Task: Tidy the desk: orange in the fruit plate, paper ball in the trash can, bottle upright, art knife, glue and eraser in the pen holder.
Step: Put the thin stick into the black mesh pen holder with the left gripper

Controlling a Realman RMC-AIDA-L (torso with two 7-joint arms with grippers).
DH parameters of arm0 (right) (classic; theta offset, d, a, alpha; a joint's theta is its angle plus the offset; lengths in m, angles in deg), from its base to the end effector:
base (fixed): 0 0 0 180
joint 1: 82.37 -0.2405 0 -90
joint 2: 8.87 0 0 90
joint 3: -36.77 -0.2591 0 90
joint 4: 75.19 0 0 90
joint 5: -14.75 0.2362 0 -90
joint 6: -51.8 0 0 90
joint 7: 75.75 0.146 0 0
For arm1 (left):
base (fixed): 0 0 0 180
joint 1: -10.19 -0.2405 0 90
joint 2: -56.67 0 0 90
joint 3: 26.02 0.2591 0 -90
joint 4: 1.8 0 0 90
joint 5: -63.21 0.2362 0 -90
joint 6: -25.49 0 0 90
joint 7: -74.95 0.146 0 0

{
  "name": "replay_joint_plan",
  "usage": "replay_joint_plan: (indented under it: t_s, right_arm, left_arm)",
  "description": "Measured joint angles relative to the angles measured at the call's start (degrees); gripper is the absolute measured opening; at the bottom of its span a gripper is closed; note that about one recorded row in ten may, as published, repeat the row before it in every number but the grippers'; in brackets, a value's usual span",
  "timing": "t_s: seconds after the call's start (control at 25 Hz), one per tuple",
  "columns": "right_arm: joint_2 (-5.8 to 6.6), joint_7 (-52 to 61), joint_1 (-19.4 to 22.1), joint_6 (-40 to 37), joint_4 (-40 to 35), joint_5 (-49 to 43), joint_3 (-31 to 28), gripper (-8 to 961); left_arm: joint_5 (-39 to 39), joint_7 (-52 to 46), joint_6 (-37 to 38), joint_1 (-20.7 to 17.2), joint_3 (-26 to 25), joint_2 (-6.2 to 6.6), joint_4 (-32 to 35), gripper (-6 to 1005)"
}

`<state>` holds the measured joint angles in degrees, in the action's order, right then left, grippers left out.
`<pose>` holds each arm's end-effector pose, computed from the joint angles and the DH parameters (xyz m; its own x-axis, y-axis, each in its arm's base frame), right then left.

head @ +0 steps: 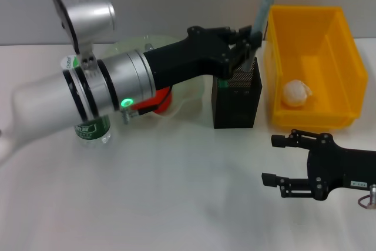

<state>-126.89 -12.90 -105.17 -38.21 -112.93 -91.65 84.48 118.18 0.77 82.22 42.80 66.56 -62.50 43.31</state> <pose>0.3025 0.3192 -0.0058 0.8629 -0.1381 -0.4860 -0.2839 -0.9283 -0.2402 -0.1274 0.4005 -0.0683 0.6612 0.1397 0.7371 0.4003 -0.8967 -0.1891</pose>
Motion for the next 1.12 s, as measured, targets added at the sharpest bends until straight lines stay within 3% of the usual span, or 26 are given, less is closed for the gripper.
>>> replay_joint_plan:
  t_s: [0.12, 0.16, 0.2, 0.36, 0.6, 1.12]
  right_arm:
    - [-0.2, 0.48, -0.45, 0.0, 0.05, -0.81, 0.02, 817]
    - [-0.22, 0.76, -0.59, 0.0, 0.08, -1.05, 0.02, 817]
    - [-0.24, 1.05, -0.74, 0.0, 0.1, -1.25, 0.02, 817]
    - [-0.31, 1.74, -1.18, -0.01, 0.16, -1.47, 0.02, 817]
    - [-0.31, 2.83, -1.38, -0.32, 0.21, -1.47, 0.01, 817]
    - [-0.81, 2.95, -2.32, -0.44, 0.21, -1.31, 0.01, 817]
  left_arm:
    - [-16.28, 16.37, -0.19, 1.97, 6.28, 0.0, -7.65, 143]
    - [-24.93, 25.29, -0.51, 2.6, 11.14, -0.01, -10.36, 143]
    - [-24.93, 25.29, -0.51, 2.6, 11.14, -0.01, -10.36, 143]
    - [-44.98, 46.82, -5.01, 3.29, 24.26, -0.01, -12.06, 144]
    - [-54.35, 55.15, -10.3, 5.15, 30.82, -0.02, -13.05, 146]
    - [-56.21, 54.8, -15.98, 7.81, 31.58, -0.01, -14.59, 149]
